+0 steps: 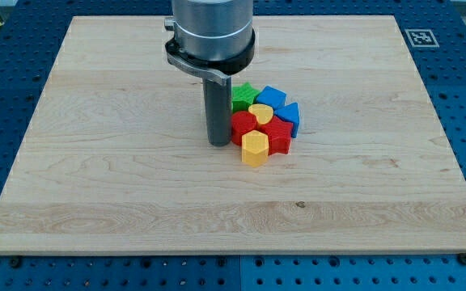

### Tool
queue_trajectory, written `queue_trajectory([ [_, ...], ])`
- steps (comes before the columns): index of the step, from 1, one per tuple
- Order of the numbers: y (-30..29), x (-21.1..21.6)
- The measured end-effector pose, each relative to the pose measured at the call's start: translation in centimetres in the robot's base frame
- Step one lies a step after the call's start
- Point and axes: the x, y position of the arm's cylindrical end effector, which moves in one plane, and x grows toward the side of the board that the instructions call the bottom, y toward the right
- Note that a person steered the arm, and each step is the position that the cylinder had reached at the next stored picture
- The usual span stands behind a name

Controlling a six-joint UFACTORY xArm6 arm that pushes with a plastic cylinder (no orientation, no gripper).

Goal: Separate the red star from the group of blocks

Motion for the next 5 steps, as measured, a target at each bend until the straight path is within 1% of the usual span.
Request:
queue_trajectory([
  [3, 6.6, 0.2],
  [5, 9.9, 2.8],
])
